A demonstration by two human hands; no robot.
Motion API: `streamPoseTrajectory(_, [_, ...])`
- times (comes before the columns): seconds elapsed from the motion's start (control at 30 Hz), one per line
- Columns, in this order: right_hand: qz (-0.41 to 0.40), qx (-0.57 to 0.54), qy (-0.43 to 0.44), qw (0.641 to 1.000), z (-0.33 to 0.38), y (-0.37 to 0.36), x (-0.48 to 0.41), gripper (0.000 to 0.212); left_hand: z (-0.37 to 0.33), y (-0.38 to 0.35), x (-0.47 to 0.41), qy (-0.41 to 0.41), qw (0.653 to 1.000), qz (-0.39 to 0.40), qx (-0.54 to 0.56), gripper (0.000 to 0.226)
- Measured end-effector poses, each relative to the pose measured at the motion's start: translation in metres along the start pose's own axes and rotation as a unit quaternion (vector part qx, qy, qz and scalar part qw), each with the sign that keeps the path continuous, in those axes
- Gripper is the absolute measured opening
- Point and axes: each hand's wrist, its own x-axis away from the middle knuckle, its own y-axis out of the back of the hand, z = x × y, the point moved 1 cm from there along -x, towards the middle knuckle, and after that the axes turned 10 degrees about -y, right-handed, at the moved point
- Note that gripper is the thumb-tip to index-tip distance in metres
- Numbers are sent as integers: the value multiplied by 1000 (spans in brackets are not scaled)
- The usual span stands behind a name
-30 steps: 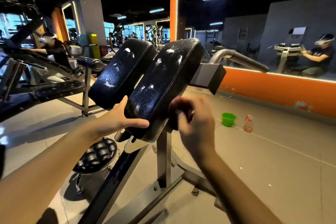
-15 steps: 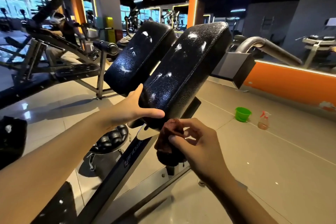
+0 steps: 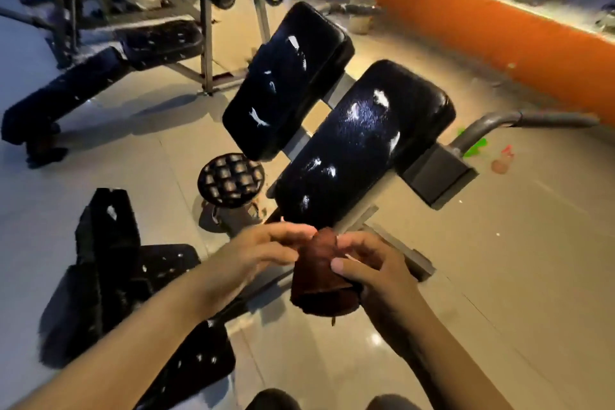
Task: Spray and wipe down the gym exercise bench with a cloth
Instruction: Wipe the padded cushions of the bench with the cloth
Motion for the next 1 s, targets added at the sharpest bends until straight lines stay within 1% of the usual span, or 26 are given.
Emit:
streamPoseTrajectory(0.03, [6, -31, -26, 999, 12, -6, 9, 40, -12, -3, 7, 13, 999, 30, 14, 48])
streamPoseTrajectory(0.07, [10, -51, -49, 997, 26, -12, 17, 43, -23, -4, 12, 20, 999, 37, 19, 46])
streamPoseTrajectory(0.17, [11, -83, -92, 992, 62, -30, 39, 38, -56, -5, 25, 42, 999, 3, 33, 35])
streamPoseTrajectory(0.23, [7, -90, -99, 991, 85, -42, 51, 34, -79, -3, 32, 48, 998, -23, 20, 29])
streamPoseTrajectory(0.3, [1, -59, -93, 994, 105, -52, 63, 32, -99, 0, 38, 51, 997, -61, 16, 24])
streamPoseTrajectory(0.4, [-19, 69, -76, 995, 127, -65, 75, 25, -118, 1, 44, 60, 988, -135, 34, 23])
streamPoseTrajectory(0.5, [-67, 170, -69, 981, 136, -73, 77, 22, -130, -1, 47, 69, 979, -188, 42, 23])
streamPoseTrajectory(0.57, [-90, 172, -75, 978, 140, -75, 73, 17, -130, -4, 47, 76, 970, -217, 79, 26])
streamPoseTrajectory(0.67, [-88, 112, -114, 983, 144, -66, 59, 18, -119, -13, 40, 118, 948, -229, 184, 35])
streamPoseTrajectory(0.7, [-76, 120, -124, 982, 145, -62, 52, 18, -114, -17, 36, 137, 939, -237, 210, 36])
streamPoseTrajectory(0.73, [-55, 160, -125, 978, 148, -57, 46, 18, -109, -19, 32, 152, 929, -256, 220, 37])
streamPoseTrajectory(0.77, [-30, 235, -109, 965, 151, -49, 38, 19, -105, -20, 27, 163, 919, -283, 220, 37])
streamPoseTrajectory(0.8, [-11, 334, -69, 940, 157, -39, 28, 22, -102, -19, 21, 171, 910, -313, 211, 36])
streamPoseTrajectory(0.83, [-7, 437, -9, 900, 164, -25, 18, 29, -101, -17, 15, 179, 901, -341, 199, 36])
streamPoseTrajectory(0.87, [-19, 529, 63, 846, 175, -9, 7, 39, -100, -14, 9, 185, 895, -362, 182, 36])
streamPoseTrajectory(0.9, [-43, 603, 138, 785, 190, 8, -6, 51, -99, -11, 3, 191, 890, -379, 169, 35])
streamPoseTrajectory(0.93, [-69, 651, 198, 729, 206, 25, -21, 63, -99, -10, -3, 193, 886, -391, 160, 33])
streamPoseTrajectory(0.97, [-88, 680, 234, 690, 221, 41, -36, 78, -98, -10, -9, 194, 880, -404, 159, 30])
streamPoseTrajectory(1.0, [-91, 699, 244, 666, 234, 55, -51, 93, -98, -12, -17, 198, 875, -415, 155, 28])
